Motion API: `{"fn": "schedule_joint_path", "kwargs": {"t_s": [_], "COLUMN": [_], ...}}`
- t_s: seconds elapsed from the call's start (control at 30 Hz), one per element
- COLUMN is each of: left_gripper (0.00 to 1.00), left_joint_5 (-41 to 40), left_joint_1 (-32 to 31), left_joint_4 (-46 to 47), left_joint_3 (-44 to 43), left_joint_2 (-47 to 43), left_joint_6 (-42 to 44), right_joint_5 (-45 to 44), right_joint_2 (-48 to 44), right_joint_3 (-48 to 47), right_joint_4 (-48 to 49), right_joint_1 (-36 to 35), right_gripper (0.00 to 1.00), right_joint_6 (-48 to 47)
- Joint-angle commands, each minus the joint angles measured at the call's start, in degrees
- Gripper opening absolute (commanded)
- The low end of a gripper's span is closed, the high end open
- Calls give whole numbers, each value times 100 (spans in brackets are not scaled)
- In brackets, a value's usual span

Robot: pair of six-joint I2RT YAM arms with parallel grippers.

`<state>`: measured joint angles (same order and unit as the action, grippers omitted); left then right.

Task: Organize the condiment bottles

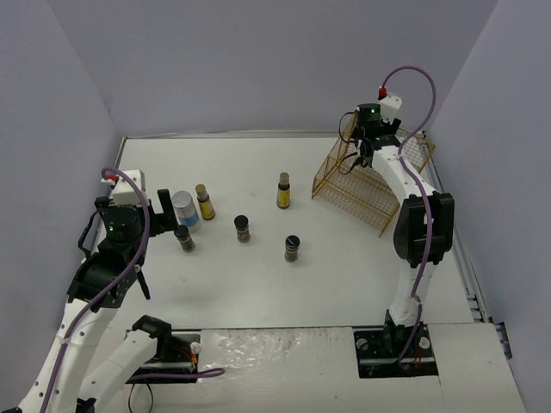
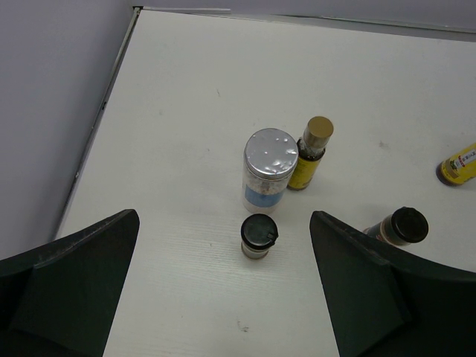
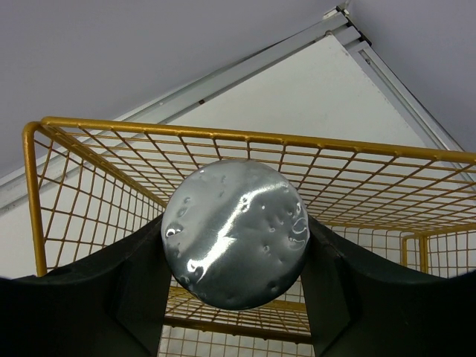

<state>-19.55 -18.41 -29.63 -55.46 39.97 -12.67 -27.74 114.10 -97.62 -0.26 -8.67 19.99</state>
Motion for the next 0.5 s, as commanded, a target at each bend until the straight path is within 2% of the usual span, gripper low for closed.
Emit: {"fn": "schedule_joint_path", "kwargs": {"t_s": [0.0, 0.17, 0.47], "left_gripper": [97, 97, 97], "left_joint_5": [-17, -5, -5], "left_joint_1": [-41, -42, -48], "left_joint_4": [405, 399, 370], "left_joint_3": [-35, -38, -52], "left_joint_2": [43, 58, 107], "left_joint_6": [-87, -87, -96], "right_joint_5": [-323, -314, -159], "right_joint_2": [-218, -231, -274], "right_joint_3": [71, 112, 177], "right_joint_4": [462, 459, 448], "right_joint_1": [32, 32, 45], "right_gripper": [56, 66, 73], "right_joint_6": [133, 131, 93]}}
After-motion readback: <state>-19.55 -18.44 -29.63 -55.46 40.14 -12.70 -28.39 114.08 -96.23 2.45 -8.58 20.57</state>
